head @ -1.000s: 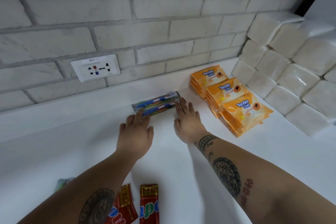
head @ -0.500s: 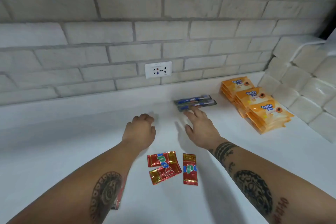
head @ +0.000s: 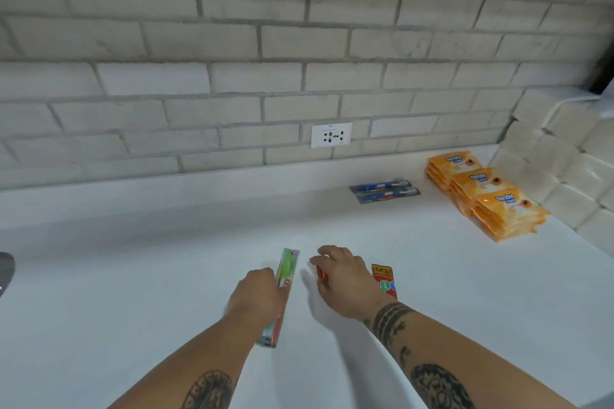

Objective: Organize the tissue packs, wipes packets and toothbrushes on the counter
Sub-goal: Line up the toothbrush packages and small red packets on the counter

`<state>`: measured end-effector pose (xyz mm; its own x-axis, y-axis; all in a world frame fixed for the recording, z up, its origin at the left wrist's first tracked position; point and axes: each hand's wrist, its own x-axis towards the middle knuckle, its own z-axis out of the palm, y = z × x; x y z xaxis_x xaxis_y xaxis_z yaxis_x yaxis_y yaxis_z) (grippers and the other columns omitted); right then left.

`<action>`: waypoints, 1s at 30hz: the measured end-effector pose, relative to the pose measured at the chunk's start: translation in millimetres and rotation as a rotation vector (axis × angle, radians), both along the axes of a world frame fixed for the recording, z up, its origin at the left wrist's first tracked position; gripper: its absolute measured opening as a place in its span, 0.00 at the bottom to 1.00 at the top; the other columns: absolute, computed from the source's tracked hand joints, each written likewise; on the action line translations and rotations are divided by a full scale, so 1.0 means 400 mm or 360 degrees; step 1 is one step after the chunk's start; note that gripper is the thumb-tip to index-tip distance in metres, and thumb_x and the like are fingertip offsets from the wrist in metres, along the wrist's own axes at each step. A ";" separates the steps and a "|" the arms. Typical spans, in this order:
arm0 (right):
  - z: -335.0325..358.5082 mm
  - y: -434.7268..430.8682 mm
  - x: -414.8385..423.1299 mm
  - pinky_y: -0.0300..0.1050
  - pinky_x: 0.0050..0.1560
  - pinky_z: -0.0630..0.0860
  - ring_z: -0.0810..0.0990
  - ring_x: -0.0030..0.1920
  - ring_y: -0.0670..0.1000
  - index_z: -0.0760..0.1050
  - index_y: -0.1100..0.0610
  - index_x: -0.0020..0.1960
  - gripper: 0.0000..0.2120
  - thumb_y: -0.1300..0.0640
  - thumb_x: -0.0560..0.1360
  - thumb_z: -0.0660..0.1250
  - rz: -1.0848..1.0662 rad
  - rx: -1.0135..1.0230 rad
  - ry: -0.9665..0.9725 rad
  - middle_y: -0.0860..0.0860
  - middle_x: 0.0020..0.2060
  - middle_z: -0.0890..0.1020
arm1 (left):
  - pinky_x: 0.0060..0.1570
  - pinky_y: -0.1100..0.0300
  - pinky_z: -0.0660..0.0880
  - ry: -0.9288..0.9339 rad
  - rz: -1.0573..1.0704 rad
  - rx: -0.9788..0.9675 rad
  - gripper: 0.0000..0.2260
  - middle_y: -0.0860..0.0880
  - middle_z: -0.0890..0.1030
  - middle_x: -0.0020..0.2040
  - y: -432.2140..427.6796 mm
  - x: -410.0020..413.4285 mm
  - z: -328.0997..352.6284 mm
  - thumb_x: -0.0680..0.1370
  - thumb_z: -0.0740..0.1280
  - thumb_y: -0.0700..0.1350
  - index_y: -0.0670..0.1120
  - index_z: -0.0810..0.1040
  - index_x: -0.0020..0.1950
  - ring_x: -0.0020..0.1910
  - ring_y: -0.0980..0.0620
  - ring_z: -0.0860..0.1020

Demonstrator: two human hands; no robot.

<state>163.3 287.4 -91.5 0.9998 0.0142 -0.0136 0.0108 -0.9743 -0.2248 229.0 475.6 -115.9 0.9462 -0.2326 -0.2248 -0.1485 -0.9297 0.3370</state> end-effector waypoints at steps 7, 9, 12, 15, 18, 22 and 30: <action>0.005 0.026 -0.038 0.54 0.73 0.64 0.70 0.71 0.54 0.72 0.52 0.74 0.20 0.54 0.82 0.61 0.0049 -0.0055 0.0068 0.50 0.71 0.73 | 0.41 0.58 0.70 -0.0191 -0.0258 0.0227 0.10 0.48 0.80 0.50 -0.008 -0.030 0.020 0.81 0.62 0.51 0.48 0.80 0.52 0.48 0.46 0.81; 0.017 0.016 -0.038 0.54 0.71 0.66 0.70 0.71 0.54 0.74 0.52 0.72 0.18 0.54 0.82 0.60 0.0057 -0.0049 0.0031 0.49 0.70 0.74 | 0.41 0.58 0.69 -0.0237 -0.0343 0.0245 0.09 0.50 0.77 0.46 -0.006 -0.027 0.034 0.81 0.62 0.52 0.50 0.78 0.49 0.45 0.47 0.77; 0.053 -0.005 -0.037 0.55 0.71 0.62 0.66 0.76 0.53 0.71 0.51 0.75 0.21 0.54 0.82 0.61 0.0071 -0.0049 -0.0018 0.48 0.74 0.72 | 0.42 0.56 0.67 -0.0402 -0.0602 0.0307 0.12 0.51 0.75 0.44 -0.018 -0.023 0.077 0.82 0.60 0.54 0.49 0.78 0.48 0.44 0.47 0.74; 0.106 -0.030 -0.034 0.56 0.73 0.58 0.65 0.77 0.54 0.66 0.51 0.78 0.23 0.48 0.84 0.59 0.0067 -0.0158 0.0093 0.49 0.75 0.72 | 0.46 0.54 0.63 -0.0711 -0.0946 0.0406 0.12 0.50 0.80 0.52 -0.054 -0.019 0.150 0.83 0.58 0.51 0.48 0.80 0.54 0.55 0.47 0.75; 0.162 -0.059 -0.043 0.55 0.69 0.64 0.75 0.68 0.55 0.68 0.50 0.77 0.23 0.43 0.85 0.57 -0.0007 -0.0155 0.0205 0.52 0.67 0.79 | 0.52 0.53 0.68 -0.0950 -0.1180 0.0334 0.12 0.51 0.81 0.52 -0.089 -0.016 0.221 0.82 0.59 0.49 0.49 0.82 0.55 0.57 0.47 0.75; 0.199 -0.097 -0.088 0.50 0.58 0.77 0.80 0.56 0.53 0.75 0.53 0.67 0.18 0.44 0.84 0.62 -0.0283 0.0388 0.0121 0.52 0.59 0.81 | 0.57 0.49 0.70 -0.1287 -0.1263 0.0011 0.09 0.55 0.83 0.47 -0.139 -0.007 0.249 0.80 0.65 0.52 0.53 0.85 0.49 0.53 0.48 0.78; 0.199 -0.189 -0.113 0.47 0.34 0.76 0.78 0.37 0.51 0.72 0.54 0.52 0.10 0.48 0.81 0.68 -0.0980 0.1380 -0.0273 0.53 0.41 0.80 | 0.48 0.54 0.73 0.0162 0.0314 -0.1667 0.03 0.48 0.77 0.50 -0.326 -0.043 0.316 0.79 0.65 0.44 0.46 0.77 0.51 0.49 0.46 0.76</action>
<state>118.2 211.6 -11.7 0.8259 -0.5549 -0.1001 -0.3303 -0.3322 -0.8835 211.6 345.1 10.5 0.9763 -0.2003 -0.0817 0.0465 -0.1744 0.9836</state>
